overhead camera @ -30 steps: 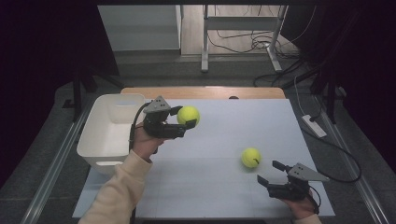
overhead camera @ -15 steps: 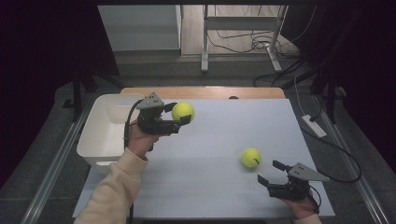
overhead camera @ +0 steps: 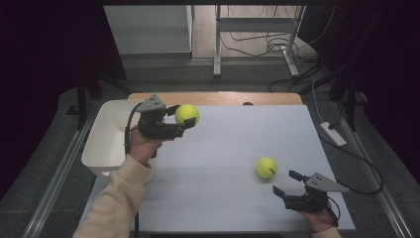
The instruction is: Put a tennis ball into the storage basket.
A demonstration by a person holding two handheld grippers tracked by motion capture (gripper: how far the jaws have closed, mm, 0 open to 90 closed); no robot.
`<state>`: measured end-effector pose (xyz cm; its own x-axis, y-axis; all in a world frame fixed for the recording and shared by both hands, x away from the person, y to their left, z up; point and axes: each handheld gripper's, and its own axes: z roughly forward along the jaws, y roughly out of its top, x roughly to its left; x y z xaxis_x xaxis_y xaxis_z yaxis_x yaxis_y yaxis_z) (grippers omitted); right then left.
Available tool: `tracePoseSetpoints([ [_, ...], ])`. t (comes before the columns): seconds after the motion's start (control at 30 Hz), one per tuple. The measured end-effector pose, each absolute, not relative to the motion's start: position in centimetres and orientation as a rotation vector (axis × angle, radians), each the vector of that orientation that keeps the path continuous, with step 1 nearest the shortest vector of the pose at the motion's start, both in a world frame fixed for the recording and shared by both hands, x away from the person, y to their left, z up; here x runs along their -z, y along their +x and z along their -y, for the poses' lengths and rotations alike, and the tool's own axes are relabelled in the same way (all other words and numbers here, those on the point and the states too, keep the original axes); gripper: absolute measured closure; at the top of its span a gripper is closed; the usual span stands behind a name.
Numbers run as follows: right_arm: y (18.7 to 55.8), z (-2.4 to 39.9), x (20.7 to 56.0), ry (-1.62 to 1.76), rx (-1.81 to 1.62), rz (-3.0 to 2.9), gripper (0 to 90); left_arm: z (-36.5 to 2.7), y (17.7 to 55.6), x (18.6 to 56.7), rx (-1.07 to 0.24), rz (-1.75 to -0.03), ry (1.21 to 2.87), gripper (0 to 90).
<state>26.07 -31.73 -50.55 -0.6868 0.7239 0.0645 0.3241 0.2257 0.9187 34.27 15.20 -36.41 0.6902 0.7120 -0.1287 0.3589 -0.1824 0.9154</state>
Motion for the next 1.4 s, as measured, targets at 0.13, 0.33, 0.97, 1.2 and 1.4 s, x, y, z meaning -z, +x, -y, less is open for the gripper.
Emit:
tracePoseSetpoints([
  [0.13,26.1,31.7,50.6,0.968,-1.452,-2.129,13.4,-15.6,34.4,36.4,-0.406,-0.859,1.784,27.8],
  [0.33,26.1,31.6,50.6,0.967,-1.452,-2.128,13.4,-16.3,34.5,36.4,-0.418,-0.882,1.771,27.8],
  [0.97,26.1,31.8,50.5,0.97,-1.448,-2.127,13.3,-17.9,34.9,36.1,-0.449,-0.934,1.743,27.8],
  [1.2,26.1,31.7,50.5,0.971,-1.447,-2.127,13.3,-18.7,35.0,36.1,-0.461,-0.952,1.734,27.8],
  [1.4,26.1,31.7,50.6,0.972,-1.448,-2.128,13.3,-19.3,35.1,36.1,-0.468,-0.969,1.727,27.8],
])
